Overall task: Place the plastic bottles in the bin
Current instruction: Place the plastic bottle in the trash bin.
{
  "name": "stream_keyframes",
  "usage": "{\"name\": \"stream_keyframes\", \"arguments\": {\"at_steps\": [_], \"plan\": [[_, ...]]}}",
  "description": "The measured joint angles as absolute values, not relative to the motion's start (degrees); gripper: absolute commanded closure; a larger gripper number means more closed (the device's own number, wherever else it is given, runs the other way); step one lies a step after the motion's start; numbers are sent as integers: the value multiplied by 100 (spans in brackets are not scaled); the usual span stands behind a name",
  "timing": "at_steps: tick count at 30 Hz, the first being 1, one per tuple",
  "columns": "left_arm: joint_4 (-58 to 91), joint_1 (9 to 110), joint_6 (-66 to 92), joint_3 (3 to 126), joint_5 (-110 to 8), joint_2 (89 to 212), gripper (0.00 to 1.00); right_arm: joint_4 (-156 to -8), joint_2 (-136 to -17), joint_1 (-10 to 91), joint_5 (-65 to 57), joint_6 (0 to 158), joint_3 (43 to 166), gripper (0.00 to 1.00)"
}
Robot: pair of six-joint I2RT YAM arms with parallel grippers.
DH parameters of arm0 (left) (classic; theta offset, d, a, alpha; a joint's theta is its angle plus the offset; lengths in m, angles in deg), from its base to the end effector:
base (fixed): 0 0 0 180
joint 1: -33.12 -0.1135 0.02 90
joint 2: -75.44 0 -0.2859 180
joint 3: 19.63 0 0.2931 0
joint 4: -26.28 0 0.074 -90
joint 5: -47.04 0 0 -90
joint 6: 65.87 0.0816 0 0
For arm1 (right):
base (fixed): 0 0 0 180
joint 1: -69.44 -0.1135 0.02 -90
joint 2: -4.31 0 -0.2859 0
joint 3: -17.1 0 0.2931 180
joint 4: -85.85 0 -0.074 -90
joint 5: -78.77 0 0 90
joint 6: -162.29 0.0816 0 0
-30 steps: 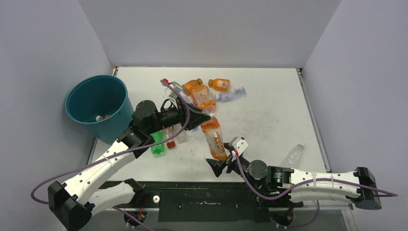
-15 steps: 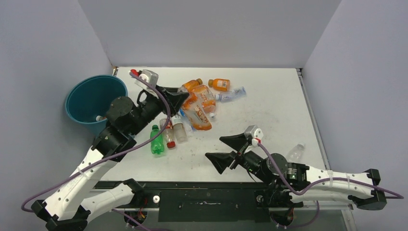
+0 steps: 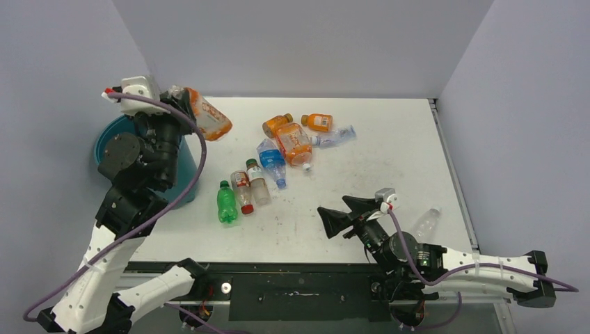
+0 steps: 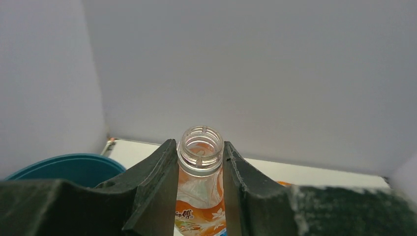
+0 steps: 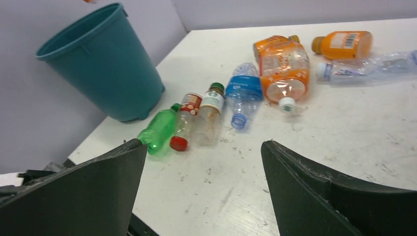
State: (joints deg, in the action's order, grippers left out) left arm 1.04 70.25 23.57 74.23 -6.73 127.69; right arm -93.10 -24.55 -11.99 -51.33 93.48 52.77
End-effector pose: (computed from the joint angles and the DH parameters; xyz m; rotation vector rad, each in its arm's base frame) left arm 0.1872 -0.0812 0.5736 -0.1246 1.3372 -0.1501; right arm 0.0812 0.1863 0.2999 -0.2216 1.5496 0.9219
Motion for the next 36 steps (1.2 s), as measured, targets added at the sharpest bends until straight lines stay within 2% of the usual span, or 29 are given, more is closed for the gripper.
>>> {"name": "stream_keyframes", "arguments": {"at_steps": [6, 9, 20, 28, 29, 30, 31, 33, 36], "plan": [[-130, 5265, 1837, 7845, -555, 13338, 100, -9080, -2848, -1077, -5618, 9418, 5305, 10], [-198, 4830, 1701, 7805, -395, 13445, 100, -8969, -2929, -1046, -5624, 9459, 5316, 10], [1396, 4725, 2623, 6450, 942, 12795, 100, -8912, -2665, -1042, -5627, 9840, 5215, 10], [1160, 4719, 2326, 5724, 663, 13126, 100, -8897, -2955, -1039, -5594, 10014, 5194, 10], [989, 4710, 2274, 5644, 523, 13198, 94, -8886, -2997, -1039, -5583, 10023, 5194, 10], [869, 4692, 2226, 5606, 420, 13241, 83, -8875, -3038, -1039, -5581, 10025, 5194, 10], [722, 4681, 2167, 5582, 302, 13289, 67, -8866, -3071, -1039, -5578, 10025, 5194, 10], [484, 4679, 2066, 5580, 99, 13346, 41, -8864, -3141, -1037, -5578, 10025, 5196, 10], [290, 4686, 1909, 5585, -159, 13329, 24, -8847, -3233, -1035, -5559, 10025, 5204, 10]]}}
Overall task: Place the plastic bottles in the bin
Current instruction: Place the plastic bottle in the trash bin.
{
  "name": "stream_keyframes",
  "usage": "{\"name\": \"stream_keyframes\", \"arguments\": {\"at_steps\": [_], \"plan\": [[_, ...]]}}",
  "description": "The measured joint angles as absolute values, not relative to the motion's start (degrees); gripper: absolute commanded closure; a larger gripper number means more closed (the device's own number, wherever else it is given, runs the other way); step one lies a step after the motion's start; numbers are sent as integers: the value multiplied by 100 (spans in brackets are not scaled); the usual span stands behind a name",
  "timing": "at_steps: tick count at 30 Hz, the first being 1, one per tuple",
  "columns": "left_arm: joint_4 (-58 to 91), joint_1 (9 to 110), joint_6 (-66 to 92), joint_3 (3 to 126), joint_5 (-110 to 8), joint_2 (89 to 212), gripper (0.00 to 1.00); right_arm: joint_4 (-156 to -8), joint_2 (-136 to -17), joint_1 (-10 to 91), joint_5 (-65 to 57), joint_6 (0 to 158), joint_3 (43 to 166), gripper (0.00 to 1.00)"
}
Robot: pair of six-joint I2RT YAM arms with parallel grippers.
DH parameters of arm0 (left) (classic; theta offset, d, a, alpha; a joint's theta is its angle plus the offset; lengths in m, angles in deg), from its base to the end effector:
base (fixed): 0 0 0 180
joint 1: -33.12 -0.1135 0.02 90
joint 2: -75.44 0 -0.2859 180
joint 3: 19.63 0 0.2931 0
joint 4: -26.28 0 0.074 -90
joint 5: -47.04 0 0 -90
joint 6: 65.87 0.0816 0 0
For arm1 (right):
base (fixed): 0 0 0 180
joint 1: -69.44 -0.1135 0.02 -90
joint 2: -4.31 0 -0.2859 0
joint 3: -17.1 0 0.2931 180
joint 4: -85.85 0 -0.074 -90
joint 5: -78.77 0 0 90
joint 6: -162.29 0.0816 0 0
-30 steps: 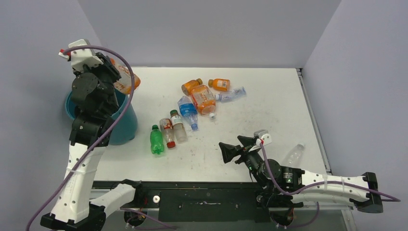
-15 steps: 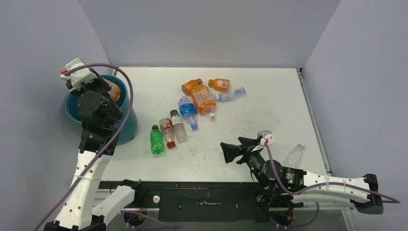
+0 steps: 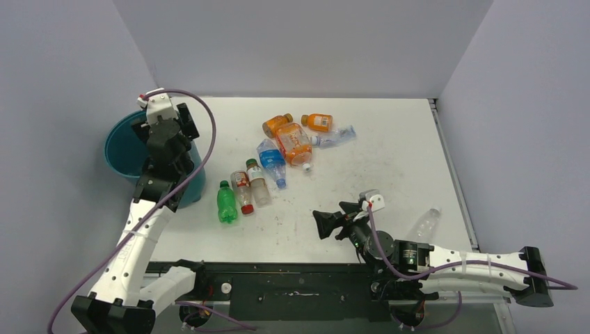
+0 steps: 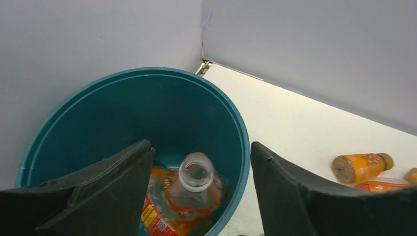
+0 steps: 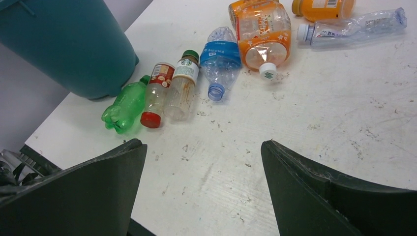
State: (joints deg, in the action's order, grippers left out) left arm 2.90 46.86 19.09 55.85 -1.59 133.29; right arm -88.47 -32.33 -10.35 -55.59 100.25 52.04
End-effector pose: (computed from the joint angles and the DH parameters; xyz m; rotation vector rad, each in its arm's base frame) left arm 0.2865 -0.0145 0.4308 -0.4152 1.6051 0.3529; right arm 0.0942 0.2013 0.2584 -0.1859 1.7103 0.7604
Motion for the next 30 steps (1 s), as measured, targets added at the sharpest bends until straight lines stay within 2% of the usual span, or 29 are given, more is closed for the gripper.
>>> {"name": "stream_keyframes", "arguments": {"at_steps": [6, 11, 14, 17, 19, 23, 28, 30], "plan": [[64, 4692, 1760, 5779, -384, 13053, 9, -8779, -3235, -998, -5537, 10025, 5237, 10], [-60, 4830, 1517, 6124, -1020, 12614, 8, -8619, -3489, -714, -5449, 10146, 5515, 10], [-167, 5018, 1240, 6153, -1868, 12415, 8, -8512, -3963, 42, -4883, 10314, 5832, 9], [-239, 5261, 1050, 6092, -2931, 12424, 7, -8611, -4623, 1336, -3780, 10519, 6057, 8], [-233, 5370, 912, 5891, -3742, 12500, 7, -8685, -5141, 2025, -3183, 10644, 6072, 8], [-126, 5403, 691, 5126, -4813, 12629, 6, -8772, -5967, 2434, -2599, 10718, 6127, 7], [224, 5405, 359, 4006, -5320, 12555, 6, -9450, -7217, 2864, -2059, 10758, 6470, 1], [532, 5405, 206, 3593, -5416, 12398, 6, -9780, -7738, 3024, -1904, 10751, 6632, 5]]}}
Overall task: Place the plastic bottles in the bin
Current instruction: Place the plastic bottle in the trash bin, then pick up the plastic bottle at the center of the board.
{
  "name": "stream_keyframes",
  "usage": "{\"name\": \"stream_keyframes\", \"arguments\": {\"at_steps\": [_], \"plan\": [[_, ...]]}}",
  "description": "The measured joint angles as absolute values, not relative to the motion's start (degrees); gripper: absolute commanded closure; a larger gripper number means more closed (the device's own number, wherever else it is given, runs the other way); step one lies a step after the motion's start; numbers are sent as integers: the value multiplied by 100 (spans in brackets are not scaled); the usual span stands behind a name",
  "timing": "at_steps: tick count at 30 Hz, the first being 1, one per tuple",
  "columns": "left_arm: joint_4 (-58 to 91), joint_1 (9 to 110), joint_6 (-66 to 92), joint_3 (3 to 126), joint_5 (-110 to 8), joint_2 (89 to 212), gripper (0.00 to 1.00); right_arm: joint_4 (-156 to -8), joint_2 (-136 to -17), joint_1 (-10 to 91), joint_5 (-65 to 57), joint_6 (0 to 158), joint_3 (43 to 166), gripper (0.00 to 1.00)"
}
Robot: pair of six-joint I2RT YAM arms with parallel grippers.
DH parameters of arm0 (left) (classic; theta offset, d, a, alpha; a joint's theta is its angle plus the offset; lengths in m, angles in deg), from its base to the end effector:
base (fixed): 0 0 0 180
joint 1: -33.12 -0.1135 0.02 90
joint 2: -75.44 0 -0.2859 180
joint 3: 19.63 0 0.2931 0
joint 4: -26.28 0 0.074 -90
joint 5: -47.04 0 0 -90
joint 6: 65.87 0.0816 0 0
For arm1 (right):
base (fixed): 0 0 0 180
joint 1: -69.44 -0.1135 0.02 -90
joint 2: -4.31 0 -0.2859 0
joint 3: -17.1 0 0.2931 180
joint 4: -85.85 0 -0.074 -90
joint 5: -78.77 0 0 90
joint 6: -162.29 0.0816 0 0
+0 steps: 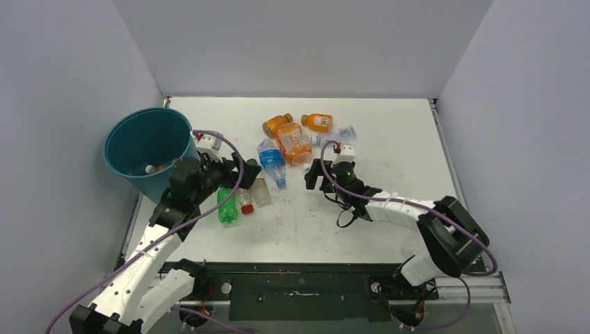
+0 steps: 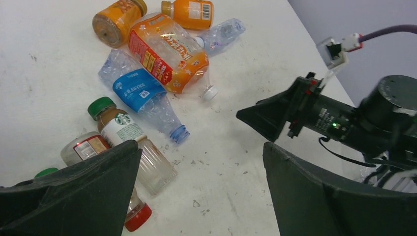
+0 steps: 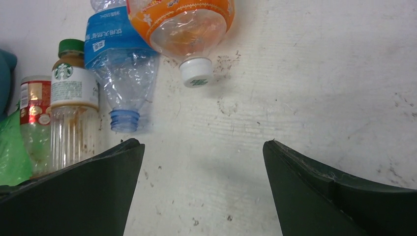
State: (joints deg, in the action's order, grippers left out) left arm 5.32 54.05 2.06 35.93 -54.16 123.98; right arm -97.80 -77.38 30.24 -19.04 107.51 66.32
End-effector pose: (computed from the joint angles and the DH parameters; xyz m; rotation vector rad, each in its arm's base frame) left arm 0.2476 -0.1117 0.3265 0.1242 1.8630 -0.7035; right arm 0.2872 0.2200 0.1644 0.0120 2.1350 0.6467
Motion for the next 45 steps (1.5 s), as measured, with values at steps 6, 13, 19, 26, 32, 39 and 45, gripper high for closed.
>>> {"name": "stream_keyframes", "arguments": {"at_steps": [6, 13, 19, 26, 32, 39, 45], "plan": [[1363, 5403, -159, 2848, -5477, 11884, 7, -10667, -8874, 3310, -1550, 10640, 6793, 6], [1730, 5403, -301, 2841, -5473, 11744, 7, -11349, -9700, 3352, -1310, 10425, 7102, 15], [1815, 5403, -404, 2839, -5479, 11714, 7, -11618, -10153, 3352, -1222, 10355, 7484, 26], [1815, 5403, -441, 2837, -5505, 11714, 7, -11620, -10430, 3389, -1185, 10312, 7773, 44], [1817, 5403, -474, 2833, -5523, 11714, 8, -11616, -10540, 3389, -1150, 10296, 7834, 59], [1817, 5403, -511, 2833, -5525, 11714, 8, -11620, -10551, 3391, -1021, 10290, 7843, 81], [1817, 5403, -520, 2833, -5521, 11714, 8, -11699, -10513, 3417, -892, 10272, 7784, 95]]}}
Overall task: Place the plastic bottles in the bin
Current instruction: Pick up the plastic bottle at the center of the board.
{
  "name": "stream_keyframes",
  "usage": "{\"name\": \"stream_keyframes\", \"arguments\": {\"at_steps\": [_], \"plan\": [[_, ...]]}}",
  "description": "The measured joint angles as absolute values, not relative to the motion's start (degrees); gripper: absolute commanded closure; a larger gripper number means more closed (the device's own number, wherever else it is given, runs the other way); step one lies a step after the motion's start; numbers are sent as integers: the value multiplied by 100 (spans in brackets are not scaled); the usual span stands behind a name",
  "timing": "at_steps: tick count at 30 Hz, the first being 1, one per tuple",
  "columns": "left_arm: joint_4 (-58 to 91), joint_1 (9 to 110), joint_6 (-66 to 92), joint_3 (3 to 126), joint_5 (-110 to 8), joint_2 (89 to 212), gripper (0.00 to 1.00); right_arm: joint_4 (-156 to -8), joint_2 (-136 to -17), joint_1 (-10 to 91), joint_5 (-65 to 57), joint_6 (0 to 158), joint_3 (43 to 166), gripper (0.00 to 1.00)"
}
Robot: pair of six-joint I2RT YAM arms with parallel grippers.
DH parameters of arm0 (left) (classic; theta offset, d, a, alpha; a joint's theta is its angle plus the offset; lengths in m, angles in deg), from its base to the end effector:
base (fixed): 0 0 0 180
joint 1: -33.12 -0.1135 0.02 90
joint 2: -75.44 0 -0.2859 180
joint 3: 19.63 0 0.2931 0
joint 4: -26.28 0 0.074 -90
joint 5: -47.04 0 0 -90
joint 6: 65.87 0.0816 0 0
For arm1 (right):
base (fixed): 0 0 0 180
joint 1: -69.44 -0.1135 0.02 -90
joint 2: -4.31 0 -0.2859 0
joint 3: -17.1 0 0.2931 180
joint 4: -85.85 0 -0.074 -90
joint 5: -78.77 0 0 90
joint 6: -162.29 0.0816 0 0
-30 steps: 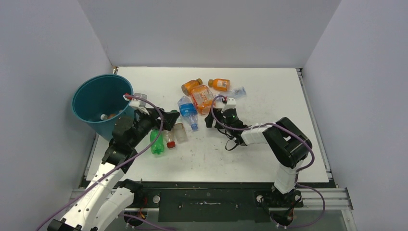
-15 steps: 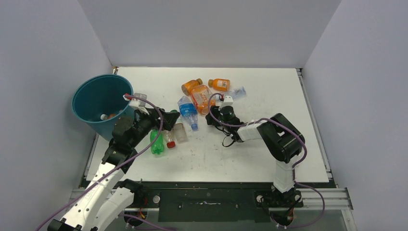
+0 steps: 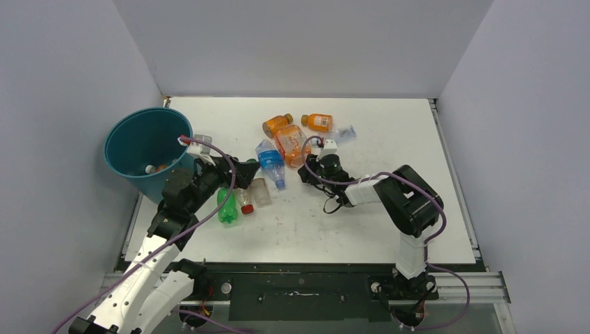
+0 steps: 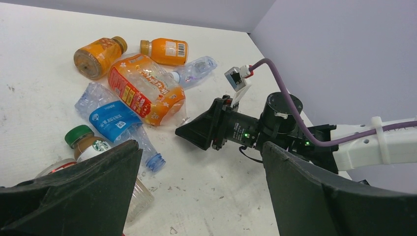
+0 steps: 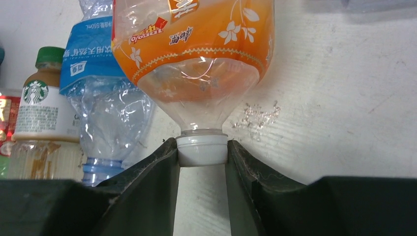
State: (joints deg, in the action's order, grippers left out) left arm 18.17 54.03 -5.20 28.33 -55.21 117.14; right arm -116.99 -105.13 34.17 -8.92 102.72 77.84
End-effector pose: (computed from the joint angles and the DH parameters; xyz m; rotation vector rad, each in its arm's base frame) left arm 0.2288 -0.1060 0.3307 0.0502 1.6685 -0.8437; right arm 0.3643 0.2617 0.0951 -0.1156 2.1044 0.7520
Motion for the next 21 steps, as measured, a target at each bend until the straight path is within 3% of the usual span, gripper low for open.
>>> {"name": "stream_keyframes", "arguments": {"at_steps": [4, 5, 14, 18, 21], "plan": [[1811, 5403, -511, 2831, -5433, 11670, 6, -11380, -9910, 3415, -707, 10253, 7410, 95], [1811, 5403, -502, 2831, -5379, 11637, 1, -11194, -9652, 3408, -672, 10248, 7342, 95], [2862, 5619, -531, 1961, -4445, 10785, 4, -8178, -6824, 3118, -376, 9990, 7598, 95], [3297, 5691, -275, 1884, -4955, 10817, 4, -6573, -6271, 2989, -361, 9903, 8151, 95], [2670, 6194, 580, 2675, -5276, 11257, 4, -5577, -5945, 2987, -379, 9859, 8468, 95]]}}
